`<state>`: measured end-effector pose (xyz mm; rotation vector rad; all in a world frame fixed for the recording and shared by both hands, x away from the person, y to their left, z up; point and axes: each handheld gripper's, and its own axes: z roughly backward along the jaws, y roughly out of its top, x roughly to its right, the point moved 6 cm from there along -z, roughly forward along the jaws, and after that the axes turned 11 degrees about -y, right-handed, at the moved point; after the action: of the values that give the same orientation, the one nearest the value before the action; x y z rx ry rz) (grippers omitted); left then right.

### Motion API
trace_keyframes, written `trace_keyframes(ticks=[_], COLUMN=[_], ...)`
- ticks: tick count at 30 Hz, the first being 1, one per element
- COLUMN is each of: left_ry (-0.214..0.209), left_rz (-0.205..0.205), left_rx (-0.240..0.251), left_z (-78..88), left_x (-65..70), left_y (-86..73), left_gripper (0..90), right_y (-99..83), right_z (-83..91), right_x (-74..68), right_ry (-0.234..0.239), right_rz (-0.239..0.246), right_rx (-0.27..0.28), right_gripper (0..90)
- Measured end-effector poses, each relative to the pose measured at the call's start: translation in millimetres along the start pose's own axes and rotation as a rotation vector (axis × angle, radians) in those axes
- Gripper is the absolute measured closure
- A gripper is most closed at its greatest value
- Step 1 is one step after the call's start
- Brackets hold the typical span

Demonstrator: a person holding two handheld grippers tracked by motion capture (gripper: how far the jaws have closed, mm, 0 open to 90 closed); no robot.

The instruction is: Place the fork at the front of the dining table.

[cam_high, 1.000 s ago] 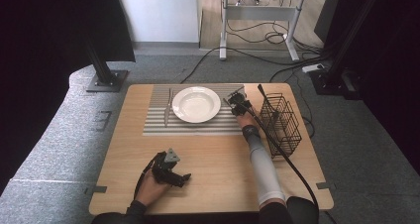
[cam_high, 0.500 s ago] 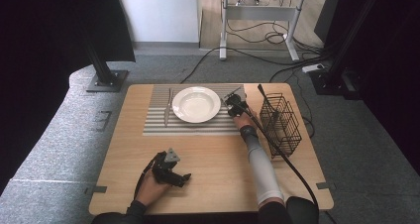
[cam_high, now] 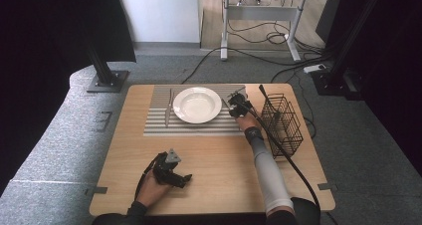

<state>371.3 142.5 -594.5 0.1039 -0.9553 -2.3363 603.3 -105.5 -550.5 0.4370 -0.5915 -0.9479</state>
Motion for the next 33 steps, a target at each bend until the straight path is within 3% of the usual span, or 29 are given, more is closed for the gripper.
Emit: trace_keyframes(ticks=[9, 16, 20, 29, 33], left_ry=[0.0, 0.0, 0.0, 0.001, 0.002], left_rz=[0.001, 0.001, 0.001, 0.004, 0.004], left_rx=[0.0, 0.0, 0.0, 0.002, 0.002], left_z=[-0.1, -0.1, -0.1, -0.4, -0.5], left_x=[0.1, 0.1, 0.1, 0.2, 0.2], left_y=[0.1, 0.1, 0.1, 0.3, 0.4], left_gripper=[0.0, 0.0, 0.0, 0.0, 0.0], right_y=[-21.1, -27.2, -27.6, -29.8, -36.7], right_z=[3.4, 0.2, 0.9, 11.0, 13.9], right_x=[2.3, 8.7, 12.8, 19.9, 16.6], right_ry=[0.002, -0.046, -0.072, -0.07, -0.079], right_rz=[-0.014, -0.027, -0.037, -0.083, -0.07], right_rx=[-0.045, -0.071, -0.08, -0.076, -0.094], right_gripper=[79.4, 79.7, 76.1, 59.2, 57.3])
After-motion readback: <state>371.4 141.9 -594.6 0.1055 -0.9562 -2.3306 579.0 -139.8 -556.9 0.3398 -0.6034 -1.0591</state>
